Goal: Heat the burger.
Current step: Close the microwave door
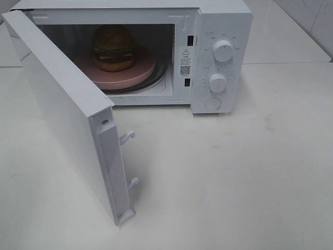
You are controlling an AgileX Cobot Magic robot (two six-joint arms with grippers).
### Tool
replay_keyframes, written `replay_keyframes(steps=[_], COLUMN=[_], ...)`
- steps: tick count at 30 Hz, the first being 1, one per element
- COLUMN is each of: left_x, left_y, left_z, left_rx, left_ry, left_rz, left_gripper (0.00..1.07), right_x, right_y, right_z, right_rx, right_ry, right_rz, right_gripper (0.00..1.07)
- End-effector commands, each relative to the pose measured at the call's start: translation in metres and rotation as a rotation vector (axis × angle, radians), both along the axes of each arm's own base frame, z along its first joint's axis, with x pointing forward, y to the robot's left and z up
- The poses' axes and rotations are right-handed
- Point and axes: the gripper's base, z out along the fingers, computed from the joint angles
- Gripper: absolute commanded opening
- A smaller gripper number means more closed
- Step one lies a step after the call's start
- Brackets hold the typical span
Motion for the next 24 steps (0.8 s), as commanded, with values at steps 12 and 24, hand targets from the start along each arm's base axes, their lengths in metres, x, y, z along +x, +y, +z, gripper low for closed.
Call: replay_keyframes(steps=[12,24], left_x=[0.070,0.111], left_y=[0.002,0.009], left_z=[-0.004,-0.047], left_rx=[0.007,0.032], left_ry=[-0.061,-0.258], left_rz=[0.045,0.127], left_gripper=[0.00,0.00], right_x=[-0.004,-0.004], right_y=[0.000,0.000], right_z=[0.000,0.000], right_rx=[-0.009,-0.009], right_ry=[-0.032,-0.032], right_rz=[-0.005,-0.005], right_gripper=[0.76,0.76])
